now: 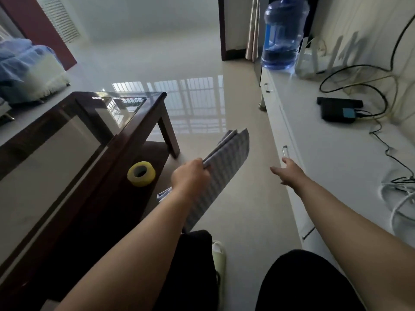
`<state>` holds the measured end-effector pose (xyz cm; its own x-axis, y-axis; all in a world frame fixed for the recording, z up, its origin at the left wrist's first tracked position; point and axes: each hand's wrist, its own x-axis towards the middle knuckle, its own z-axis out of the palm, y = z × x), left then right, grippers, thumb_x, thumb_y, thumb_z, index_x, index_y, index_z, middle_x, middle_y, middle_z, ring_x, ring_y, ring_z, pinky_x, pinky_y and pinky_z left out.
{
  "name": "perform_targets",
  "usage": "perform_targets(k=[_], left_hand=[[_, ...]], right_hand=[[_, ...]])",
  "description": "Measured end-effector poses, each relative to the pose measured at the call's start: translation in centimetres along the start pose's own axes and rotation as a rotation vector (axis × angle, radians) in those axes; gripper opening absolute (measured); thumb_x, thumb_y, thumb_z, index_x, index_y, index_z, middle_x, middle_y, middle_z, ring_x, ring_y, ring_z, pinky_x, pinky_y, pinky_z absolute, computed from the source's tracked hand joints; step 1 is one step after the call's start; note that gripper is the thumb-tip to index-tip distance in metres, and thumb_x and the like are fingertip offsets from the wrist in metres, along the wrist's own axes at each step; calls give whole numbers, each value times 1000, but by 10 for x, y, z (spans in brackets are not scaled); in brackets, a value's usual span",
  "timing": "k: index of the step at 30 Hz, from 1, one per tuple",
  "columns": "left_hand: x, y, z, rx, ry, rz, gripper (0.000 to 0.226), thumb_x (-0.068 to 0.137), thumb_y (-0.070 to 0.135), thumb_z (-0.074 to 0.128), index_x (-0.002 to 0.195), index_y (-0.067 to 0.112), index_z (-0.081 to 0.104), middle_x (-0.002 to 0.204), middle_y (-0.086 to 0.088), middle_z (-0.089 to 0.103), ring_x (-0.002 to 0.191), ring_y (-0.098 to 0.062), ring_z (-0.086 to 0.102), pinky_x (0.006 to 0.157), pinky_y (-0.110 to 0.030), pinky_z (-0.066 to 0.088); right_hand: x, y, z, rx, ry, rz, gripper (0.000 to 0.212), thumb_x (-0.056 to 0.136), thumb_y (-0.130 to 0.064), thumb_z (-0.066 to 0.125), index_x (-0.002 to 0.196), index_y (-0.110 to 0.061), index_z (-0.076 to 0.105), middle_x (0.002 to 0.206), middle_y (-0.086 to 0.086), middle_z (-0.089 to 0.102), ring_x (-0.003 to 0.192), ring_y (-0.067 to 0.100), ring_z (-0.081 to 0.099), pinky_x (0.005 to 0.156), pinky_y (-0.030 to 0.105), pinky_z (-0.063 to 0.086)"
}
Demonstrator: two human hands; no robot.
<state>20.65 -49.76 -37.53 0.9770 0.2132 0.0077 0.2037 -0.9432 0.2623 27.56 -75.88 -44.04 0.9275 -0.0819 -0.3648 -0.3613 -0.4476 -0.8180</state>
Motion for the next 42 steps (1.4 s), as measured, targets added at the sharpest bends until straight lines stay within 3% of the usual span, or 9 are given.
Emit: perform_targets(k=[4, 7, 12, 17, 25, 30, 38, 40, 42], left_hand=[[20, -5, 13, 1, -3, -40, 26, 87, 37, 41, 92, 19, 59, 95, -10, 66, 89, -35, 62, 64, -32, 39], [27, -11, 18, 19, -14, -35, 24, 87, 38, 42, 88, 21, 58, 89, -6, 66, 78, -31, 60, 60, -31, 40], [37, -25, 23, 13, -41, -53, 23, 87, 38, 42, 89, 23, 59, 86, -3, 66, 76, -28, 60, 59, -31, 40], [49, -26, 24, -20, -75, -115, 26, 88, 36, 42, 91, 19, 61, 93, -7, 67, 85, -33, 62, 62, -32, 43], [62, -18, 28, -40, -103, -176, 29, 90, 40, 44, 94, 18, 61, 92, -8, 65, 76, -29, 56, 62, -32, 40], [64, -15, 28, -60, -93, -220, 28, 92, 42, 45, 89, 17, 55, 92, -8, 64, 82, -31, 59, 64, -32, 41], [64, -36, 26, -71, -125, -300, 32, 93, 44, 47, 95, 14, 57, 88, -7, 63, 79, -27, 60, 64, -33, 45], [64, -37, 26, -82, -138, -307, 32, 93, 45, 46, 97, 15, 58, 86, -6, 63, 77, -25, 60, 64, -34, 47], [64, -36, 26, -86, -133, -307, 33, 92, 45, 47, 96, 15, 58, 85, -6, 62, 75, -25, 59, 63, -34, 46]], right_hand=[[48, 4, 13, -123, 59, 48, 76, 84, -22, 65, 144, 0, 24, 146, 22, 34, 130, 38, 39, 104, 51, 40], [74, 9, 17, -307, 123, 124, 80, 86, -27, 64, 146, 0, 19, 149, 22, 31, 134, 39, 34, 108, 48, 35], [105, 0, 33, -426, 201, 352, 59, 87, -13, 49, 139, 1, 25, 145, 28, 30, 128, 41, 41, 102, 42, 37], [101, -19, 50, -526, 126, 319, 47, 92, -14, 42, 134, 5, 33, 140, 23, 39, 126, 39, 44, 102, 40, 39], [84, -67, 120, -323, -136, 275, 55, 96, -22, 40, 142, 5, 29, 147, 19, 34, 132, 35, 37, 108, 37, 37], [93, -79, 147, -9, -343, 227, 45, 94, -12, 41, 137, 2, 41, 144, 19, 41, 132, 32, 40, 103, 36, 38], [96, -65, 172, 248, -284, 378, 40, 94, -20, 37, 130, -5, 43, 141, 13, 43, 126, 34, 42, 100, 38, 38], [93, -65, 168, 238, -305, 339, 43, 95, -25, 41, 134, -6, 42, 143, 12, 42, 127, 33, 44, 96, 38, 41], [90, -59, 156, 169, -248, 154, 36, 93, -24, 46, 123, -7, 55, 134, 12, 53, 113, 29, 55, 84, 35, 47]])
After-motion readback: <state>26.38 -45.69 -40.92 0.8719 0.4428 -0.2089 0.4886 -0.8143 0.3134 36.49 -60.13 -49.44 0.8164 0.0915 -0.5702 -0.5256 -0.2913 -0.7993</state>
